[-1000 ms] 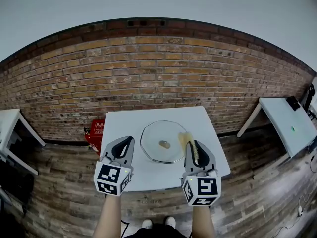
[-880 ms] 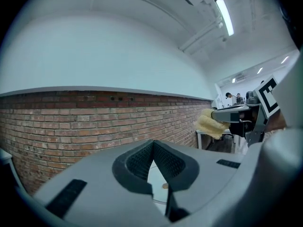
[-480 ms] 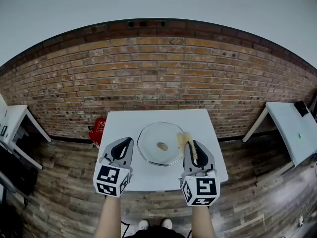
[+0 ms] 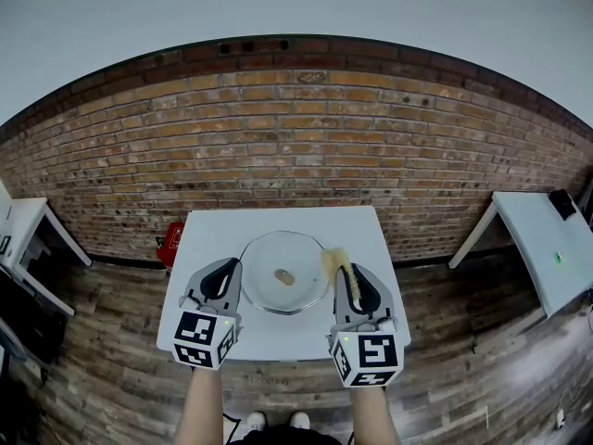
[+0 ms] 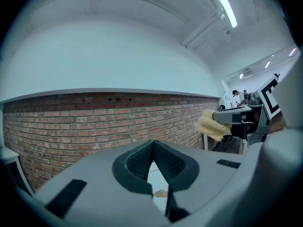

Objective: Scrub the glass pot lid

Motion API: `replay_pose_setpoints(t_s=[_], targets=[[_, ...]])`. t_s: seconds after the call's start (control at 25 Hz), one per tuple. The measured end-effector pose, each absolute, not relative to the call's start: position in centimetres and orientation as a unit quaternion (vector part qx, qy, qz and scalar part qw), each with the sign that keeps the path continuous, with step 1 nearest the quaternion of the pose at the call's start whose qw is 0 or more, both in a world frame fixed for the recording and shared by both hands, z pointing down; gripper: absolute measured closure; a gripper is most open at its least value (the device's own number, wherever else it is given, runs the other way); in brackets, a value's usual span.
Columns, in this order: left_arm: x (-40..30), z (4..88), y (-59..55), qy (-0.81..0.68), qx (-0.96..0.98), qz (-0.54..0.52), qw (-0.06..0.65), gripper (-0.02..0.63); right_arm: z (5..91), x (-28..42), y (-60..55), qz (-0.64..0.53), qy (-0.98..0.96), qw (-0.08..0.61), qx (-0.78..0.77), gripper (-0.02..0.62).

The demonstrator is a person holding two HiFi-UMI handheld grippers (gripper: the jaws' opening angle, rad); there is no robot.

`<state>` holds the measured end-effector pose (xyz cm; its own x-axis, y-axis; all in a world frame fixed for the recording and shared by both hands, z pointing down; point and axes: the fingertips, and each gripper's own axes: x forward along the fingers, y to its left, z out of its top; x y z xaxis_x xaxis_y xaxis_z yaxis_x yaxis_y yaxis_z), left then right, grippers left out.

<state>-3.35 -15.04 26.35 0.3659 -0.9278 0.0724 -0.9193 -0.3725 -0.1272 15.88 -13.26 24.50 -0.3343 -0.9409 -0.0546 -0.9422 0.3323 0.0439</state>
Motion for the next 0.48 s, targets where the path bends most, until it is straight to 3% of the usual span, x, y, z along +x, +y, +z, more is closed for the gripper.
replay_pose_setpoints(t_s=[0.48], targets=[[-3.3,26.7,-16.1,0.572,-0.816,-0.074,0.030,0.595,25.1,16.7,-15.0,0.026,0.821,0.013,-0.570,0.537]])
